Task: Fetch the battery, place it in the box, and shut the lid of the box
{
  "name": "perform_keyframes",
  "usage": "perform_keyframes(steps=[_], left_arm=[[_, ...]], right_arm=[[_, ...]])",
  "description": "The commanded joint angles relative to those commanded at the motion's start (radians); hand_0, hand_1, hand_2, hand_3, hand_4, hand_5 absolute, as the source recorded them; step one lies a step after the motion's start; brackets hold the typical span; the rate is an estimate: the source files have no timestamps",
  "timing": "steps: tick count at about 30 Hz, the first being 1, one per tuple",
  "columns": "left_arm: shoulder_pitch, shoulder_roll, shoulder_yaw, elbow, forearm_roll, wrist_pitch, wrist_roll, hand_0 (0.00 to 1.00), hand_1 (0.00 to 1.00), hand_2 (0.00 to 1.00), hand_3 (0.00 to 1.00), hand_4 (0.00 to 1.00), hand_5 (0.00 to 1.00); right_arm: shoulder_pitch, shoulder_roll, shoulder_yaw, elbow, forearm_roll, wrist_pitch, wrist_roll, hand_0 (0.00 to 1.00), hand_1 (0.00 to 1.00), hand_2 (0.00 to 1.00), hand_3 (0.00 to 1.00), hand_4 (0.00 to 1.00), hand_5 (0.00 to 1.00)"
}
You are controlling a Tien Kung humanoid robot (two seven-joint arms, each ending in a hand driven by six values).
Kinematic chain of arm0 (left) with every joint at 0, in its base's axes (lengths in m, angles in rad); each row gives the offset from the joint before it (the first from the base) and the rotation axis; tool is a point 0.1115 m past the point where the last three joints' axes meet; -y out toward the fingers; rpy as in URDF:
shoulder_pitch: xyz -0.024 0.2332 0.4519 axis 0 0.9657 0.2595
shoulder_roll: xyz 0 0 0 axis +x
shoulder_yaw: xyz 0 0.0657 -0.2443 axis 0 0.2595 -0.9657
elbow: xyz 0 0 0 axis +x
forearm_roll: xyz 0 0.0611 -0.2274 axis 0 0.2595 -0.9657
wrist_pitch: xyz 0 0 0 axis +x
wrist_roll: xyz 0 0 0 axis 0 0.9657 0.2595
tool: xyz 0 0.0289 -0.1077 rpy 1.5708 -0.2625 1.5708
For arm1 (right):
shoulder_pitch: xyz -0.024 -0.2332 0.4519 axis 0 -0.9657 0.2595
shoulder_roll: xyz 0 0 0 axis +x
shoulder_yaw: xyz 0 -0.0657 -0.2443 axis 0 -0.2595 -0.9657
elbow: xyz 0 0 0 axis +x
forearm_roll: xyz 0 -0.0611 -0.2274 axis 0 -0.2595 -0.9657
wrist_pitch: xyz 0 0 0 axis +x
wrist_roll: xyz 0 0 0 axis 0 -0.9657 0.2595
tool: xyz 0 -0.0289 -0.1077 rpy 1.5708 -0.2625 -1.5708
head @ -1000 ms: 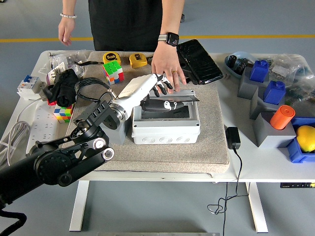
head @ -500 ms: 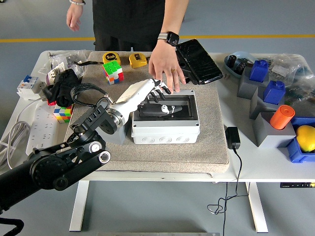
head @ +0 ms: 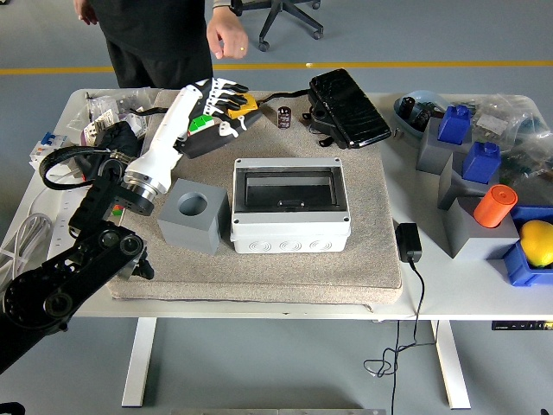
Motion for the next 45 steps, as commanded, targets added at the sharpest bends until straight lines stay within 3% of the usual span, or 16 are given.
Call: perform_keyframes(steps=[8,19,27,31,39,45], left_arm=[[0.033,0.036,-0.097,-0.011,-0.046,0.017,-0.086,0.527,0.638,0.639,0.671,0.998,0.645],[0.058,0.056,-0.166,-0.02,-0.063,0.026,-0.124,0.534,0.641,0.641,0.669,0.998,0.63],[0.061,0.04,-0.175,-0.016,-0.053,0.04,-0.117,0.536,0.641,0.644,0.666,0.998,0.622],[0.077,0.046,-0.193,-0.016,-0.053,0.036,-0.118,0.537,0.64,0.647,0.659,0.998,0.622],[0.087,0.053,-0.207,-0.017,-0.049,0.038,-0.123,0.537,0.641,0.646,0.657,0.991,0.627],[0.092,0.053,-0.219,-0.015,-0.026,0.024,-0.087,0.546,0.649,0.658,0.649,0.986,0.618]], right_arm=[[0.034,-0.011,-0.041,0.002,0.003,0.004,-0.005,0.595,0.618,0.613,0.559,0.969,0.542],[0.058,-0.021,-0.054,0.011,-0.004,0.003,0.002,0.593,0.618,0.613,0.558,0.968,0.54],[0.068,-0.029,-0.066,0.013,-0.003,-0.012,0.012,0.593,0.618,0.612,0.557,0.968,0.541],[0.066,-0.025,-0.035,0.033,-0.006,-0.021,0.031,0.593,0.612,0.612,0.557,0.967,0.54],[0.077,-0.026,-0.065,0.034,-0.002,-0.022,0.03,0.593,0.614,0.612,0.556,0.967,0.539],[0.087,-0.023,-0.07,0.017,0.016,-0.017,0.023,0.594,0.611,0.612,0.555,0.966,0.539]])
